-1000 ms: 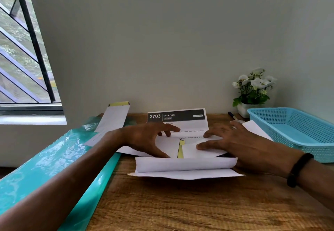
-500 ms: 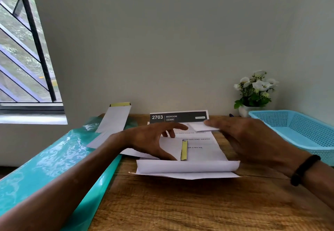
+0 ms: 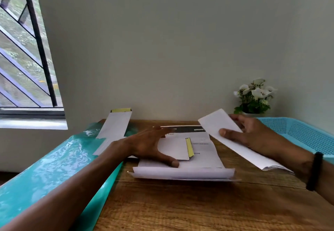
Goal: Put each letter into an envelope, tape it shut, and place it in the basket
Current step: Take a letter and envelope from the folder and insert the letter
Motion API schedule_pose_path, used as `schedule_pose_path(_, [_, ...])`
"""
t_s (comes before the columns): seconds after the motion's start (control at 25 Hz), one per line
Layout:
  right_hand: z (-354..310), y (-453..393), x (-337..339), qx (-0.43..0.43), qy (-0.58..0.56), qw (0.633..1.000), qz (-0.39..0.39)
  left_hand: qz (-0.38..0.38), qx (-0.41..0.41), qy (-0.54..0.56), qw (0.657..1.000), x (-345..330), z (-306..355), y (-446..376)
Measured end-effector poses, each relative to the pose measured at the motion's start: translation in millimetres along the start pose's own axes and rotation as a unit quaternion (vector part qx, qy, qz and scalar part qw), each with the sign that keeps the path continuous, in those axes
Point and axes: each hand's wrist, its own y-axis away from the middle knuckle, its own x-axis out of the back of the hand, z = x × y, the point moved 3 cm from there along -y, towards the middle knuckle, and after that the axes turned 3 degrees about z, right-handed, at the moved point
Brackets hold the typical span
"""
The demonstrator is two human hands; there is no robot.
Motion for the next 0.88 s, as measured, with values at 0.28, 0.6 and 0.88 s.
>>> schedule_pose_path(0.28, [10, 3, -23, 0.054, 0.001, 0.997, -0.061, 0.121, -0.065, -0.052, 0.989, 10, 19, 5])
schedule_pose_path(0.6, [-3, 10, -20, 0.086, -0.030, 0.992, -0.085, 0.323, -0.069, 0.121, 0.936, 22, 29, 7])
schedule_pose_path(0.88, [-15, 15, -12, 0.093, -0.073, 0.991, -0.070, 0.329, -0.043, 0.146, 0.932, 25, 31, 9])
